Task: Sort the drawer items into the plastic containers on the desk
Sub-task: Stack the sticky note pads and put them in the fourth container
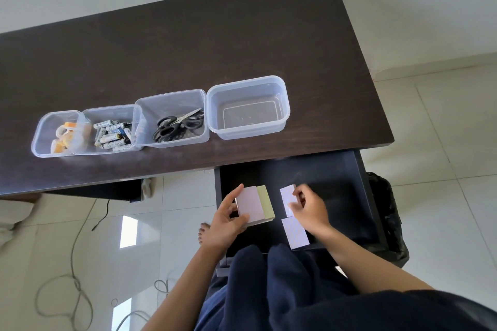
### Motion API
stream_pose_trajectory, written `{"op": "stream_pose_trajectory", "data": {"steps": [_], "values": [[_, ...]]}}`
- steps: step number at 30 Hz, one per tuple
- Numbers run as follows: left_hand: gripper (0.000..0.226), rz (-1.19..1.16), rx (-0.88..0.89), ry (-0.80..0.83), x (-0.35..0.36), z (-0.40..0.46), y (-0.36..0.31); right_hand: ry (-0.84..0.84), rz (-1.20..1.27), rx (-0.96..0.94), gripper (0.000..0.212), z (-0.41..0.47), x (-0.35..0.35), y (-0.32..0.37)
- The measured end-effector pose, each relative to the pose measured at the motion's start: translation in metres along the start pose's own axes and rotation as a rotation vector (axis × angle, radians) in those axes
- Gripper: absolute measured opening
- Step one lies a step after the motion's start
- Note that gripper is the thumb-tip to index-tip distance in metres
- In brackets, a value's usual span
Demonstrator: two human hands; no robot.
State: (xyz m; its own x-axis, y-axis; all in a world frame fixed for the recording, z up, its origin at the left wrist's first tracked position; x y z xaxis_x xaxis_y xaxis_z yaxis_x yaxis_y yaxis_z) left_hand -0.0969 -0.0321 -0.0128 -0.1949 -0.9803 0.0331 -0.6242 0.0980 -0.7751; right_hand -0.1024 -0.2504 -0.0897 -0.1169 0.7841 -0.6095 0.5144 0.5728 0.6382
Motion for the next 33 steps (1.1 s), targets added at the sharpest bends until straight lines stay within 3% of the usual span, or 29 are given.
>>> {"op": "stream_pose_trajectory", "data": {"steps": [6,9,12,20,26,33], "values": [[0.062,0.003,0.02,-0.004,0.01,0.005,-0.007,-0.144,0.271,-0.156,0.022,-0.022,-0.043,0.039],[0.064,0.009,0.04,0.011,0.018,0.008,-0.01,-0.24,0.246,-0.316,0.024,-0.033,-0.056,0.063],[0.064,0.003,0.07,0.035,0.026,0.011,-0.013,-0.232,0.151,-0.409,0.025,-0.037,-0.052,0.076],[0.065,-0.092,0.081,0.048,0.033,0.013,-0.017,0.01,0.247,-0.347,0.043,-0.042,-0.037,0.089],[0.063,-0.08,0.097,0.052,0.028,0.01,-0.016,-0.012,0.157,-0.328,0.048,-0.036,-0.037,0.085],[0.064,-0.11,0.098,0.099,0.026,0.006,-0.017,0.028,0.133,-0.174,0.067,-0.033,-0.038,0.08]]}}
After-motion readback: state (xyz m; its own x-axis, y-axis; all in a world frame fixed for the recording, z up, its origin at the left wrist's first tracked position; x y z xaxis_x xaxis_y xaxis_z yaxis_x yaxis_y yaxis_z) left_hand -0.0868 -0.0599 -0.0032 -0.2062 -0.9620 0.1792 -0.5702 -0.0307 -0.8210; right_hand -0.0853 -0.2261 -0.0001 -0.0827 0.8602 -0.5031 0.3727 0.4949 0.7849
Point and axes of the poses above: each hand's wrist, its own z-axis towards the middle knuckle, its own x-axis out of the palm, y = z × x, the point moved 3 cm from there along z, towards the middle knuckle, and after that the axes turned 5 degrees about -z, right-handed, at the moved point
